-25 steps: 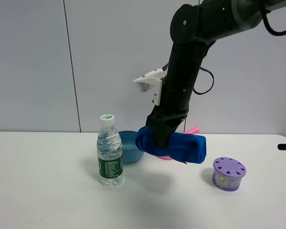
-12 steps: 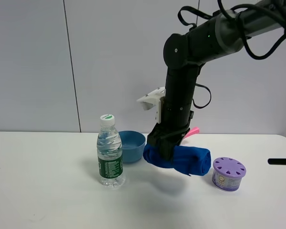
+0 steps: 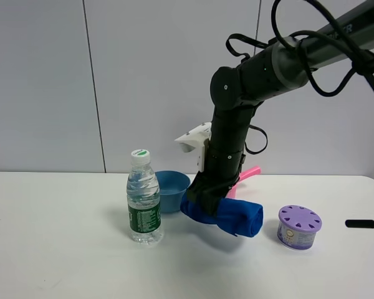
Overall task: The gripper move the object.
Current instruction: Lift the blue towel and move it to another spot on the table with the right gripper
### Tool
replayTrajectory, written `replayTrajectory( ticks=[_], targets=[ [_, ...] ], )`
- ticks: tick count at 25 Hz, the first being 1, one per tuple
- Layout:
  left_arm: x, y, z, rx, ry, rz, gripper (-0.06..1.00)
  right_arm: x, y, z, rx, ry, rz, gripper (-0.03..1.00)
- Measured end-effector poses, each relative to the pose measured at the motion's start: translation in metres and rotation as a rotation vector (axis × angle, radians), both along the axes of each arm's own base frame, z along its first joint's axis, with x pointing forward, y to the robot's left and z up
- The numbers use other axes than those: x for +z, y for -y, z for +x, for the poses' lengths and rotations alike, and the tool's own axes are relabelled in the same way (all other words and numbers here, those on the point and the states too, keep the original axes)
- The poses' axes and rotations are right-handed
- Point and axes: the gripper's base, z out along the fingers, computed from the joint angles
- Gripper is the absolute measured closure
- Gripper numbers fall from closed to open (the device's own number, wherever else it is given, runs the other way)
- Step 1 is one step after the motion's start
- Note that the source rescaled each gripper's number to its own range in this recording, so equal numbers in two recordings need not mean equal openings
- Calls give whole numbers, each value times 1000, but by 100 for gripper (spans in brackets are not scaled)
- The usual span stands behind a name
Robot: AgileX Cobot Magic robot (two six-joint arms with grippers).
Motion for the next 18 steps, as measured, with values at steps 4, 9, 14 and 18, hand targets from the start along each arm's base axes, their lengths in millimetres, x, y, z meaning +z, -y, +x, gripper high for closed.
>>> replayTrajectory(
  ticks=[4,9,14,18],
  targets=[
    [0,0,0,0,0,0,-6,-16,0,1,0,-29,-18,97],
    [0,0,0,0,0,0,-6,-22,-1,1,0,-41,-26,97],
    [0,0,0,0,0,0,-6,-22,0,1,0,-44,-28,97],
    [0,0,0,0,0,0,-6,-22,0,0,0,-46,-29,97]
  ],
)
